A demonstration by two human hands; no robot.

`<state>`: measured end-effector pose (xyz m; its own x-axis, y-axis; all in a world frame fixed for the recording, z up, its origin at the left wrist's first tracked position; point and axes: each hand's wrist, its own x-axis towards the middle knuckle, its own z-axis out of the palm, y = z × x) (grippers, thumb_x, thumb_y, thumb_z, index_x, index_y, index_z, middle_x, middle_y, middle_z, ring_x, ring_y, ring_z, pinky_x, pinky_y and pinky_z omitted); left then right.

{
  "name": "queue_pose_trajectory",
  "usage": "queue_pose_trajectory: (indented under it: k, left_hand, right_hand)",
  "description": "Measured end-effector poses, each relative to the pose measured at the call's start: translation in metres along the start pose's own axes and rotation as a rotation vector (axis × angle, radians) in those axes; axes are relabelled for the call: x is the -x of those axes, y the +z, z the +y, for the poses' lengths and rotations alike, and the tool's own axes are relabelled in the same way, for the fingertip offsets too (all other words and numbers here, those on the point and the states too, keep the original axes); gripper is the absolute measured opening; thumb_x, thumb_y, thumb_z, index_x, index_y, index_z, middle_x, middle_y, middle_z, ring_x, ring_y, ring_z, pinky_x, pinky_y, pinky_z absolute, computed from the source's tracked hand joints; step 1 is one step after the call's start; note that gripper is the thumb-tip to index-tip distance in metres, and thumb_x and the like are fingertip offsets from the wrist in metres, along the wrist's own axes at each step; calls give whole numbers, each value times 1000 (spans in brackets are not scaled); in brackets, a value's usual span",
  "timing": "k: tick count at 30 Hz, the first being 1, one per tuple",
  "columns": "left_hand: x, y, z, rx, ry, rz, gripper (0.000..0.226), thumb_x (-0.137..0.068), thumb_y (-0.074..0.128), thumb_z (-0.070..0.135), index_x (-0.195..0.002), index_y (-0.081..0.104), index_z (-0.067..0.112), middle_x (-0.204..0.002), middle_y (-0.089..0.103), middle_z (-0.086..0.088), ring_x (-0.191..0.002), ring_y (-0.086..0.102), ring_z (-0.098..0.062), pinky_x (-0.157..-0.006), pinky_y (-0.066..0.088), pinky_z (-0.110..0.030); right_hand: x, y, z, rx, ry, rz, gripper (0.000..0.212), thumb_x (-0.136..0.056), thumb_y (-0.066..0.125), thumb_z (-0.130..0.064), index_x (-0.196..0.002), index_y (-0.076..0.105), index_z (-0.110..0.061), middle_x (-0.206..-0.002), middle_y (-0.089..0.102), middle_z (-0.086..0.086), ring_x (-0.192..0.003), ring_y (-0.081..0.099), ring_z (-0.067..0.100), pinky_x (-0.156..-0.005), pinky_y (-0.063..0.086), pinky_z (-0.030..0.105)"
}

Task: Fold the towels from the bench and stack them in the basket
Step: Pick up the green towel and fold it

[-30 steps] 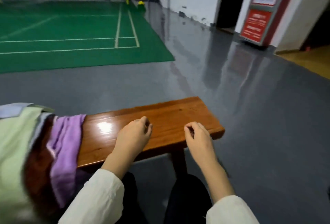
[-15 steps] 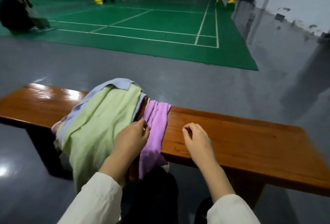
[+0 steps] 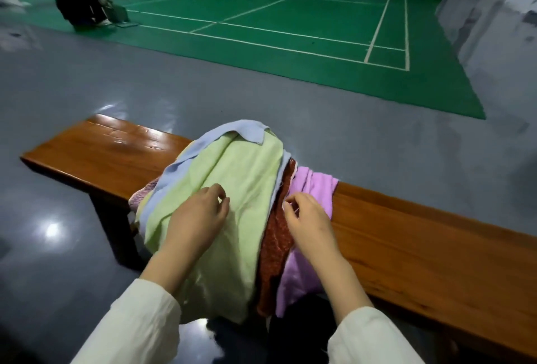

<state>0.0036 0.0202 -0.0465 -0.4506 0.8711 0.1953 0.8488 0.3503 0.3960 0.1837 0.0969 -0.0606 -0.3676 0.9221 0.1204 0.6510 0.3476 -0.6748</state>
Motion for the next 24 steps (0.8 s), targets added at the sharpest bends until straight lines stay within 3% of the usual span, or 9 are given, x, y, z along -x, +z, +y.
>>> queue_pose_trajectory:
  k: [7,11,18,24]
  left_hand:
    - [-21,-3,-39,21,-159,92,34,-93,55,31,-122,52,14,-117,56,-9,-99,57,-29,-79,42,-38]
    - [-22,6,-53,0,-201,32,37,-93,56,36,-120,55,12,-114,55,-11,-106,50,-30,-85,38,-39]
    - [-21,16,-56,-12,-187,108,27,-94,55,32,-110,61,12,-107,60,-10,-103,52,-29,-79,38,-37]
    - [-24,17,-55,-18,-217,158,17,-95,52,23,-89,55,8,-92,60,-13,-88,51,-30,-71,34,-37]
  right_hand:
    - [-38,36,-15,36,24,-72,29,-96,51,-26,-115,58,-6,-115,59,11,-110,53,27,-88,37,33]
    - [-44,52,-16,45,51,-105,34,-95,52,-33,-117,58,-8,-117,58,9,-112,52,26,-91,38,33]
    - [-50,60,-22,125,156,-73,47,-92,46,-55,-112,56,-13,-118,60,7,-113,54,29,-89,44,37]
    - [-52,55,-29,143,182,-88,24,-90,47,-24,-106,54,-7,-110,61,14,-103,56,32,-80,43,36]
